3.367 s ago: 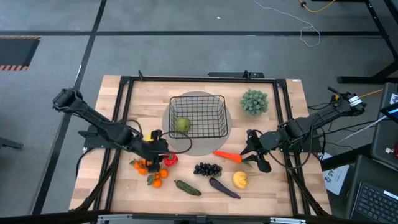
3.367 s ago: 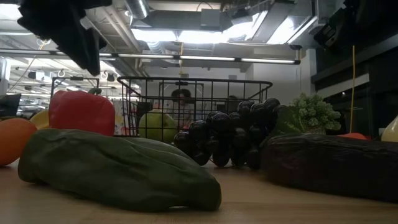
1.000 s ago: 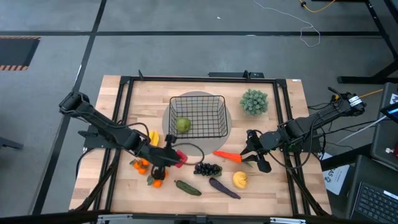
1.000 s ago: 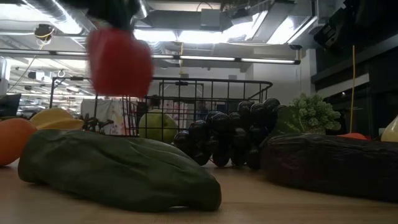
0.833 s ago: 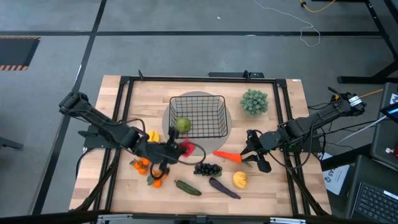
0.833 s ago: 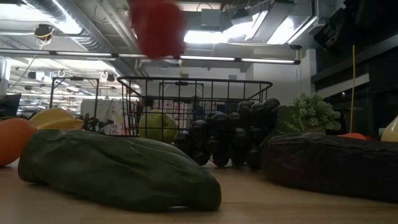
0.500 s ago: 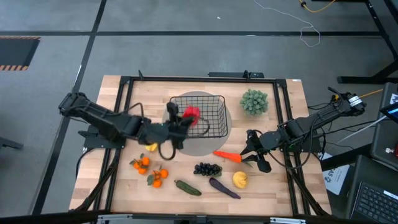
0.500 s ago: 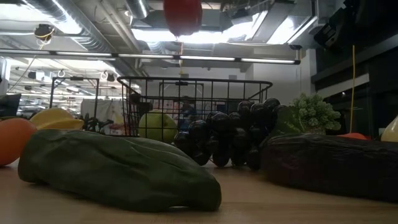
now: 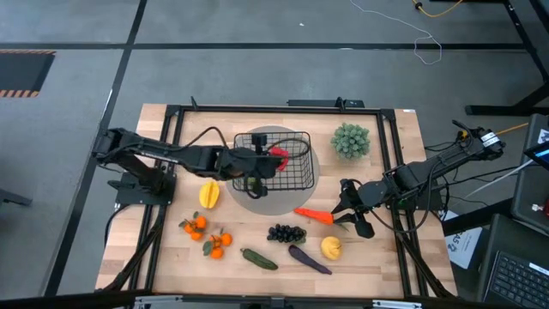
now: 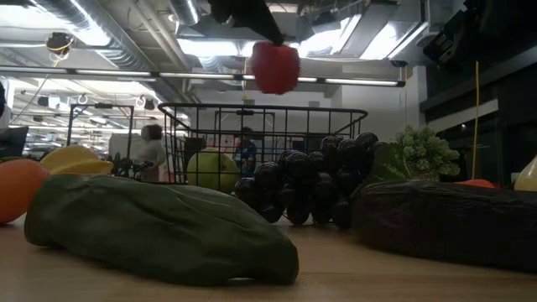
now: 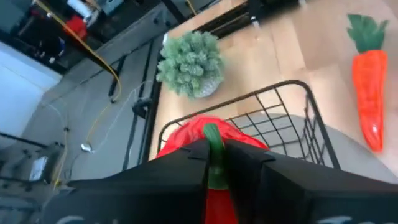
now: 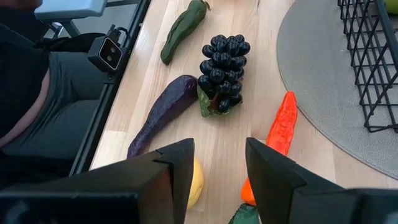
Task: Build produce basket
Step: Put the red bell pepper into the black wire basket, then put the yellow starfruit into the black wire basket
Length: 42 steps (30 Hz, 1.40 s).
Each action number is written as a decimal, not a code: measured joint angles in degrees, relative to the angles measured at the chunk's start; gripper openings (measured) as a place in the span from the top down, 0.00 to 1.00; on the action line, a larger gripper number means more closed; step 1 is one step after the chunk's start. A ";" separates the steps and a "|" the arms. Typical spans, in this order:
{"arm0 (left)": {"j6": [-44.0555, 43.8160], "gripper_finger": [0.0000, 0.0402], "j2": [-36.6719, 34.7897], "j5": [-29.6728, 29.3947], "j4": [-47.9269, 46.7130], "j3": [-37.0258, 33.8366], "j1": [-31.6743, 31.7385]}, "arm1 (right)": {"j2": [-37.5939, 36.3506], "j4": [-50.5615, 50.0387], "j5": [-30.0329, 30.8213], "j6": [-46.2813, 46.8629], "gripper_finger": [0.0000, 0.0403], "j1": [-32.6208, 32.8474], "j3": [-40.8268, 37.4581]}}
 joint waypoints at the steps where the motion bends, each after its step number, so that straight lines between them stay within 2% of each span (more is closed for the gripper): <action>1: -0.19 0.92 0.64 0.04 1.37 0.03 0.19 | 0.00 -0.06 0.00 0.04 0.67 0.00 0.00; 8: -0.30 0.78 2.00 0.10 2.94 0.04 0.47 | 0.00 -0.30 0.02 0.18 0.67 0.00 0.00; 15: -0.49 0.77 1.93 0.07 2.34 0.04 -0.64 | 0.00 -0.39 0.02 0.16 0.67 0.02 0.00; 18: -0.55 0.77 1.91 -0.07 -1.70 0.04 -1.89 | 0.00 -0.39 0.02 0.17 0.67 0.02 0.00; 21: -0.52 0.77 1.66 -4.35 -8.86 0.04 -3.92 | 0.00 -0.39 0.01 0.18 0.67 0.01 0.01; 24: -2.57 0.77 1.06 -13.59 -17.23 0.04 -6.76 | 0.00 -0.41 0.01 0.18 0.67 0.01 0.01; 27: -8.58 0.77 0.90 -21.80 -27.67 -0.02 -10.04 | 0.00 -0.46 0.00 0.18 0.67 0.00 0.00; 29: -13.16 0.77 0.75 -24.28 -33.86 0.02 -12.26 | 0.00 -0.48 0.02 0.18 0.67 0.00 0.00; 38: -40.92 0.77 0.75 -25.38 -56.72 0.00 -20.99 | 0.00 -0.28 0.02 0.18 0.67 0.02 0.00; 42: -55.63 0.77 -0.02 -23.65 -68.22 0.26 -23.68 | 0.00 -0.06 0.02 0.18 0.67 0.00 0.01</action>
